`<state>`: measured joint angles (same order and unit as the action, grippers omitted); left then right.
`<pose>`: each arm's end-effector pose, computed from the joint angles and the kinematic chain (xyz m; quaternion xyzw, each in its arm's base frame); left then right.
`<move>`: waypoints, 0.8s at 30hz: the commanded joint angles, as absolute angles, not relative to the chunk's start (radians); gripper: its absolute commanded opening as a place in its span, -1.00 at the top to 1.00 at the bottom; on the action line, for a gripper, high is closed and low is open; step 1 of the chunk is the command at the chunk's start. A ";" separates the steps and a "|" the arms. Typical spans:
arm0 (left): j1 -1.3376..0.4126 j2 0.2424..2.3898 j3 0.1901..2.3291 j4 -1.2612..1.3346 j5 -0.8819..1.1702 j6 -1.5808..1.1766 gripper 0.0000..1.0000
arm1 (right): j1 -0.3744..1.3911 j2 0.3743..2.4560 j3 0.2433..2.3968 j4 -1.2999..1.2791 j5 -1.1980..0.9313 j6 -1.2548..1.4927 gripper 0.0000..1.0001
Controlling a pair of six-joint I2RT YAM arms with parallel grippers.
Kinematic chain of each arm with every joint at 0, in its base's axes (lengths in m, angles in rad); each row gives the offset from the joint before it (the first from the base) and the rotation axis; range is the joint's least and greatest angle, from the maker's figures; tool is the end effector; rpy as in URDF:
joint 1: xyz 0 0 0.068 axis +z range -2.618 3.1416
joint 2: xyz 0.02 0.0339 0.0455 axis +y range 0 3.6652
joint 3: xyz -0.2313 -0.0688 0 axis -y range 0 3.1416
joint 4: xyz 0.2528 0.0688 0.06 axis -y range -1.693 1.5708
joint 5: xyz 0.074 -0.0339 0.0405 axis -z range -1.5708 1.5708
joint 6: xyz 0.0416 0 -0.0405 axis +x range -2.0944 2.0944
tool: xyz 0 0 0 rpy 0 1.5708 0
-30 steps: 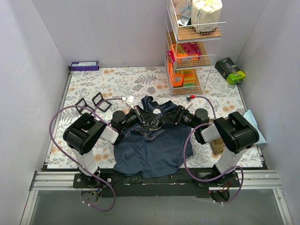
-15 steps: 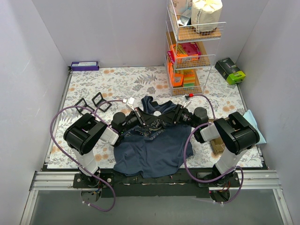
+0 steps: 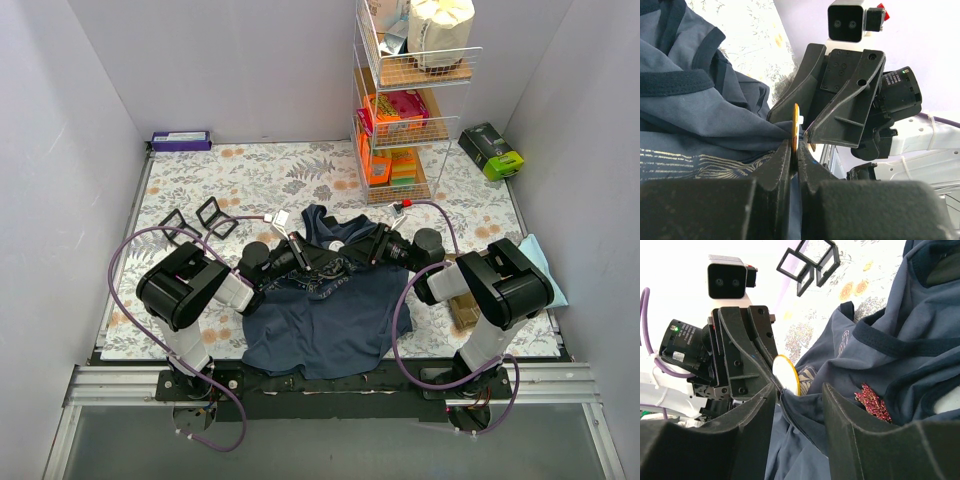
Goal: Pin the brooch onto the clothing
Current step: Pin the brooch to the clothes.
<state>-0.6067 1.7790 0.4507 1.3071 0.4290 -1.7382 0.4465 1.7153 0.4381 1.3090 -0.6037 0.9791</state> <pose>0.2354 -0.1844 0.1064 -0.2486 0.6692 -0.6890 0.1249 0.2533 0.1474 0.1212 -0.0312 0.6971 0.6050 0.3836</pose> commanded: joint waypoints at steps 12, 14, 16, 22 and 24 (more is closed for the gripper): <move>-0.623 1.772 0.451 1.482 0.454 -1.755 1.00 | 0.459 1.718 0.497 1.643 -0.661 0.979 0.33; -0.623 1.776 0.454 1.493 0.465 -1.766 1.00 | 0.465 1.730 0.506 1.647 -0.675 0.985 0.34; -0.623 1.787 0.468 1.483 0.475 -1.785 1.00 | 0.469 1.736 0.509 1.654 -0.687 0.989 0.34; -0.623 1.819 0.472 1.514 0.508 -1.848 1.00 | 0.474 1.749 0.514 1.648 -0.707 0.989 0.37; -0.623 1.821 0.476 1.514 0.514 -1.850 1.00 | 0.474 1.752 0.517 1.641 -0.713 0.988 0.40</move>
